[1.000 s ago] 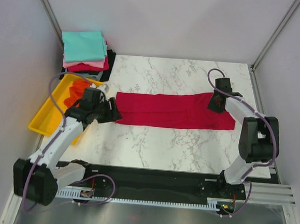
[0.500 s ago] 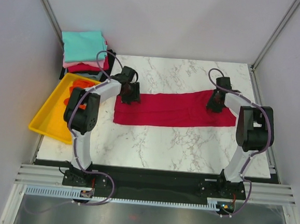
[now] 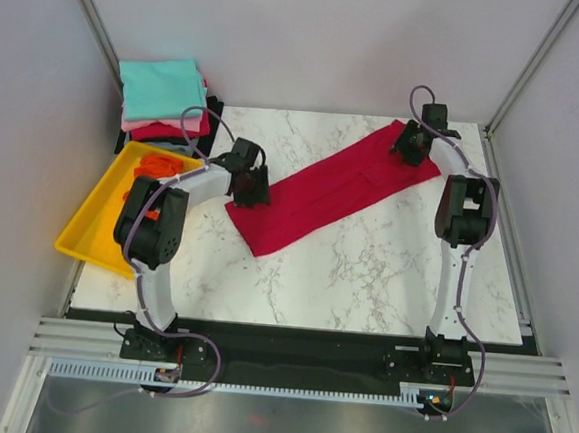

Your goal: Fold and stack the t-shirts

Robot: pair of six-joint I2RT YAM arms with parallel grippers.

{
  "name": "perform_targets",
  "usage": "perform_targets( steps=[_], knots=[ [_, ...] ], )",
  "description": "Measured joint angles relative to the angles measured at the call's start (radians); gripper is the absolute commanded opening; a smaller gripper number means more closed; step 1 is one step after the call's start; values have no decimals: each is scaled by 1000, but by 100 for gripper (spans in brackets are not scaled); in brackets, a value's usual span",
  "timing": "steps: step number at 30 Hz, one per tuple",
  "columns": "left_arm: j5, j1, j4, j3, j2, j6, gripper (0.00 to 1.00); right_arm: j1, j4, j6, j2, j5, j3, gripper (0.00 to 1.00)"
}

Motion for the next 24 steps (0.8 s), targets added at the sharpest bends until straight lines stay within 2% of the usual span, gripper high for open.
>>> perform_targets(
  steps=[2,5,7,11,18,21,24],
  knots=[
    [5,-43,25,-106,-73,-24,60,25,-11,5,85,-41,143,76],
    [43,-143,77,-250,-172,-81,60,80,-2,10,202,-81,332,85],
    [75,-211,126,-329,-224,-129,60,123,21,11,257,-107,417,87],
    [155,-344,211,-443,-289,-254,60,196,102,29,285,-174,428,88],
    [228,-498,303,-476,-276,-409,60,274,228,74,320,-281,426,89],
    [222,-513,273,-483,-297,-418,60,288,250,82,320,-290,416,89],
    [178,-532,175,-481,-351,-417,59,288,259,97,320,-288,412,89]
  ],
)
